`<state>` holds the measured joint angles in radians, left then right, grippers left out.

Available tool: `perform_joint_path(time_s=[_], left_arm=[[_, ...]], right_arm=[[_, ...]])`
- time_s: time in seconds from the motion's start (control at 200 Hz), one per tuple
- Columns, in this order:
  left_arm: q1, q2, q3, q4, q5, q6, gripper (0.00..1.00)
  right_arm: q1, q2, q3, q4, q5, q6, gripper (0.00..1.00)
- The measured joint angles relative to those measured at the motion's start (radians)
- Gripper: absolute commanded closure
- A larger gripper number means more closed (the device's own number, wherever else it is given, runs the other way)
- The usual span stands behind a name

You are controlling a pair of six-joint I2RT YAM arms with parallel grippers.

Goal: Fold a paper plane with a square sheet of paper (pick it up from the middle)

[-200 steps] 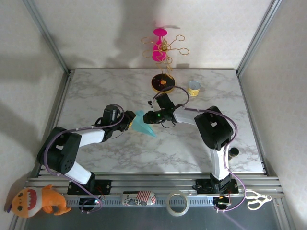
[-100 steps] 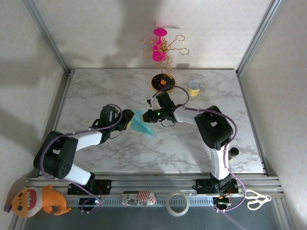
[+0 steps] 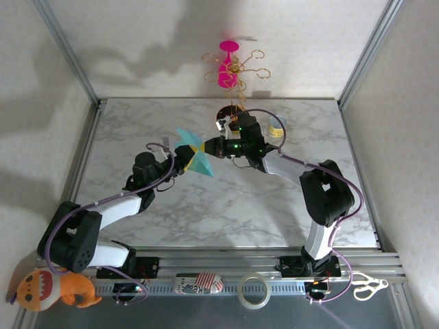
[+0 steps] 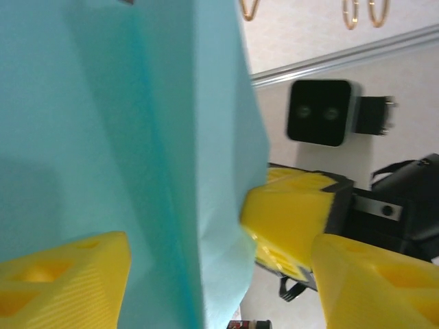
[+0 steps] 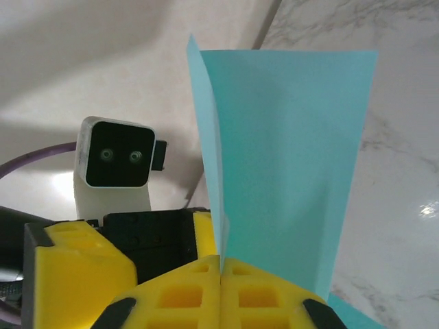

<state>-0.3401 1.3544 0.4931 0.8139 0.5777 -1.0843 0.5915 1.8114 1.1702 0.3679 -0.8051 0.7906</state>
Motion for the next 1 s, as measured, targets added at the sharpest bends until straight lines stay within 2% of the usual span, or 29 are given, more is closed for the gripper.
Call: perform_joint_path(time_s=[0.245,0.631,0.871,1.001], left_arm=[[-0.010,0.026,0.000,0.077,0.039,0.035,0.47],[-0.013,0.029,0.000,0.163,0.080,0.068,0.69],[-0.013,0.029,0.000,0.163,0.079,0.076,0.77],[-0.013,0.029,0.000,0.162,0.075,0.090,0.79]], right_arm=[[0.000,0.000,-0.011,0.077,-0.068,0.112,0.93],[0.000,0.000,-0.021,0.124,-0.109,0.181,0.89],[-0.006,0.000,-0.034,0.156,-0.114,0.210,0.85],[-0.011,0.000,-0.041,0.167,-0.116,0.219,0.84]])
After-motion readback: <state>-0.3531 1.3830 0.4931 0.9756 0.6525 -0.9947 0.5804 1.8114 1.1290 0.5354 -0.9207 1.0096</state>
